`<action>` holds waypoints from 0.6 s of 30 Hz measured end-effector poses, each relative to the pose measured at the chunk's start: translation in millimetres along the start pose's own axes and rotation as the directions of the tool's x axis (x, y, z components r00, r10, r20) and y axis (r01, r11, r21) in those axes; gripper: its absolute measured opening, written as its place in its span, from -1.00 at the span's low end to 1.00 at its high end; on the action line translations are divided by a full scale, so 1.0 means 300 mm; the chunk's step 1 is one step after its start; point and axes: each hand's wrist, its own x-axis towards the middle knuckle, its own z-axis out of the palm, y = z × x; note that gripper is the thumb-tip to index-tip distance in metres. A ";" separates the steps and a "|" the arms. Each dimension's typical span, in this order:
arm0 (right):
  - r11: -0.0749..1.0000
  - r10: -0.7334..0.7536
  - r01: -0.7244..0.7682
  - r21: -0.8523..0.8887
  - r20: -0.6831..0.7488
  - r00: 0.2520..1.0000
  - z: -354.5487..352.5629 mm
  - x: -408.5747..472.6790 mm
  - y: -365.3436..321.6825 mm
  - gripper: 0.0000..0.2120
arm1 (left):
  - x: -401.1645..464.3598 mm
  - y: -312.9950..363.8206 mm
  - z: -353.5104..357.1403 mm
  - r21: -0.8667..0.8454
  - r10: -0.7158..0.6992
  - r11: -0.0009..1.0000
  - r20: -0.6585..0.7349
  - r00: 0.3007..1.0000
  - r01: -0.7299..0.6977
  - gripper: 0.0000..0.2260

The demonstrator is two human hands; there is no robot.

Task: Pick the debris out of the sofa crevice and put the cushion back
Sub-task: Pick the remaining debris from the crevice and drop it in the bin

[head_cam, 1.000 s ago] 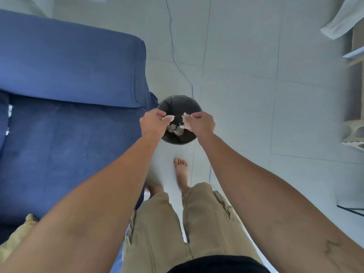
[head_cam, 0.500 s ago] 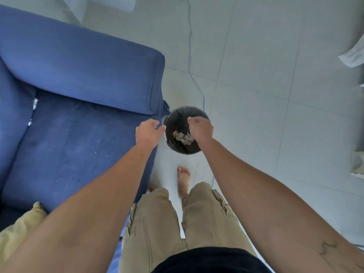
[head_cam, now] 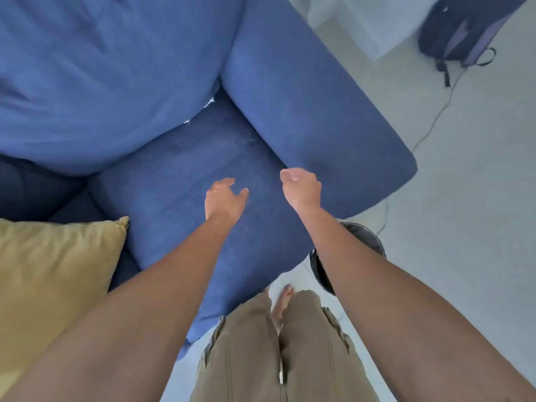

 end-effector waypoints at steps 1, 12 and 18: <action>1.000 -0.024 0.024 0.012 0.021 0.999 0.038 0.019 -0.040 -0.75 | 0.038 -0.025 -0.024 -0.003 -0.026 1.000 -0.018 0.999 0.026 -0.57; 0.894 -0.304 0.369 -0.254 0.263 0.916 0.471 0.475 -0.282 -0.58 | 0.546 -0.150 -0.034 -0.051 -0.181 0.983 -0.206 0.962 0.174 -0.53; 0.687 -0.509 0.576 -0.443 0.273 0.816 0.639 0.752 -0.327 -0.57 | 0.834 -0.178 0.029 0.070 -0.070 0.993 -0.335 0.940 0.099 -0.45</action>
